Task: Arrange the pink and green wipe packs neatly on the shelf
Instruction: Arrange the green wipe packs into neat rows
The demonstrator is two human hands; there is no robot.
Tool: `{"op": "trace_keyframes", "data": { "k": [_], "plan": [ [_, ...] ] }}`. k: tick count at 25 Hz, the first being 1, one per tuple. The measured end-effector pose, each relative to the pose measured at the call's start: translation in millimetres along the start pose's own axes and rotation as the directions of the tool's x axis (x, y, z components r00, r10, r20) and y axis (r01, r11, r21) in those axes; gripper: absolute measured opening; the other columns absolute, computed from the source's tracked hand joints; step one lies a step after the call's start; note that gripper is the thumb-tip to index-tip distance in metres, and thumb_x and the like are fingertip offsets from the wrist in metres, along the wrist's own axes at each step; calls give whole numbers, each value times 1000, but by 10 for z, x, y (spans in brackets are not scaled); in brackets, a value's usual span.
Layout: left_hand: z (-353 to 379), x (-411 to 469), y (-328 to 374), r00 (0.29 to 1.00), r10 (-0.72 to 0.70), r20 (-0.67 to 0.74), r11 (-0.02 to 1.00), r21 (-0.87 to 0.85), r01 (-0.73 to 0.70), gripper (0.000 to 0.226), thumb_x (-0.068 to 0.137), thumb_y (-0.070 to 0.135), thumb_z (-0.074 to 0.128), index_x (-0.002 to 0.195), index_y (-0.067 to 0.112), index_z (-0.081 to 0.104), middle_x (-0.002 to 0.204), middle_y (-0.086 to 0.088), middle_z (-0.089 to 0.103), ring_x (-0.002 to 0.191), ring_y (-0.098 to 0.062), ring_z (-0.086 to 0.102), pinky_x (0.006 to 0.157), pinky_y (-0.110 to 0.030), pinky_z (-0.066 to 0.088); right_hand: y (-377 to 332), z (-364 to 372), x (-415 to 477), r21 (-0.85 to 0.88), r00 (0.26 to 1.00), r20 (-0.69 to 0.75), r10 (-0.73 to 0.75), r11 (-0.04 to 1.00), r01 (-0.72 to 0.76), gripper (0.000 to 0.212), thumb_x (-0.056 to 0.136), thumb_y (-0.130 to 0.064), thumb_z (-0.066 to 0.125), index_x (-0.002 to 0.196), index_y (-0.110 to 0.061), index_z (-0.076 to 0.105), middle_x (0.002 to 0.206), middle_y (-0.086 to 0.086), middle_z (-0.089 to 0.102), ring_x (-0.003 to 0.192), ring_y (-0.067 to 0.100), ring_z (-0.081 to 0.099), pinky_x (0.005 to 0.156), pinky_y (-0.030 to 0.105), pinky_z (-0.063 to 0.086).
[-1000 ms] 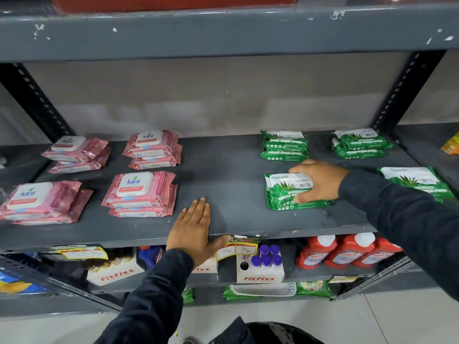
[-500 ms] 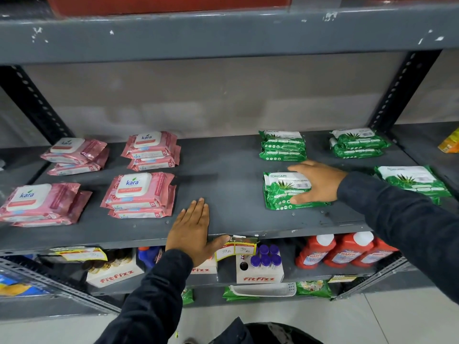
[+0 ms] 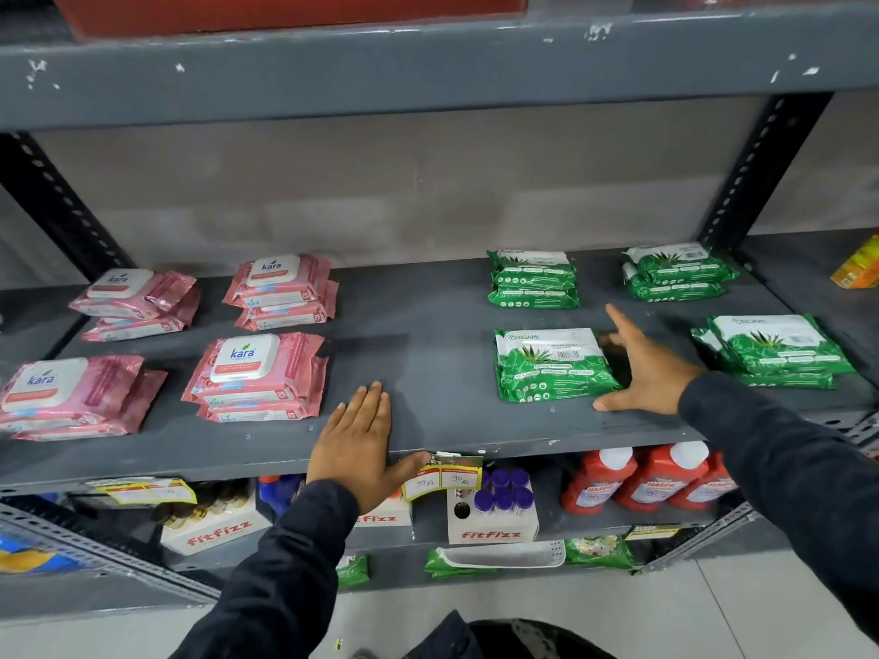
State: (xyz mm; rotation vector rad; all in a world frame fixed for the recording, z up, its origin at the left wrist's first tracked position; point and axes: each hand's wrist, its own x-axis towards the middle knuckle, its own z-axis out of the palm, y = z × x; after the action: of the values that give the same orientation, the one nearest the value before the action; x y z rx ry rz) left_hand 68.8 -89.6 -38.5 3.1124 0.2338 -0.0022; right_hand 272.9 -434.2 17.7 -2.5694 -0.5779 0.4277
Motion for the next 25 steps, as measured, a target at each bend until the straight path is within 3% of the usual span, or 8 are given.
{"op": "trace_keyframes", "data": {
  "k": [8,14,18,25],
  "plan": [
    [-23,-3,7,1000,-7,23,1000,29,6,109,72,87,3,151,11,3,161,-5,-3,147,-19,-4,116,-35,-2,84,105,-29,123,996,-76,-45,991,54,122,63,-35,86,149,-31,0,144,-7,44,133,15,39,105,29,29],
    [-33,-3,27,1000,-21,23,999,34,20,108,72,86,5,150,12,1,160,-3,-5,146,-18,-6,116,-34,-3,46,60,-98,251,997,-41,-59,966,67,130,49,-63,78,150,-30,3,145,-6,42,134,12,35,111,38,27],
    [-34,4,36,999,-26,24,999,43,25,110,70,87,2,150,12,0,160,-3,-6,146,-18,-6,115,-33,-5,42,87,-94,256,996,-69,-51,964,68,122,54,-63,73,150,-27,6,145,-3,43,134,17,38,110,42,29],
    [-38,-1,45,999,-33,12,999,38,33,109,71,86,6,151,11,4,160,-4,-2,147,-18,-4,116,-34,-2,35,106,-103,202,995,-60,-79,975,89,133,43,-74,74,149,-32,5,147,-2,41,135,16,35,110,38,29]
  ]
}}
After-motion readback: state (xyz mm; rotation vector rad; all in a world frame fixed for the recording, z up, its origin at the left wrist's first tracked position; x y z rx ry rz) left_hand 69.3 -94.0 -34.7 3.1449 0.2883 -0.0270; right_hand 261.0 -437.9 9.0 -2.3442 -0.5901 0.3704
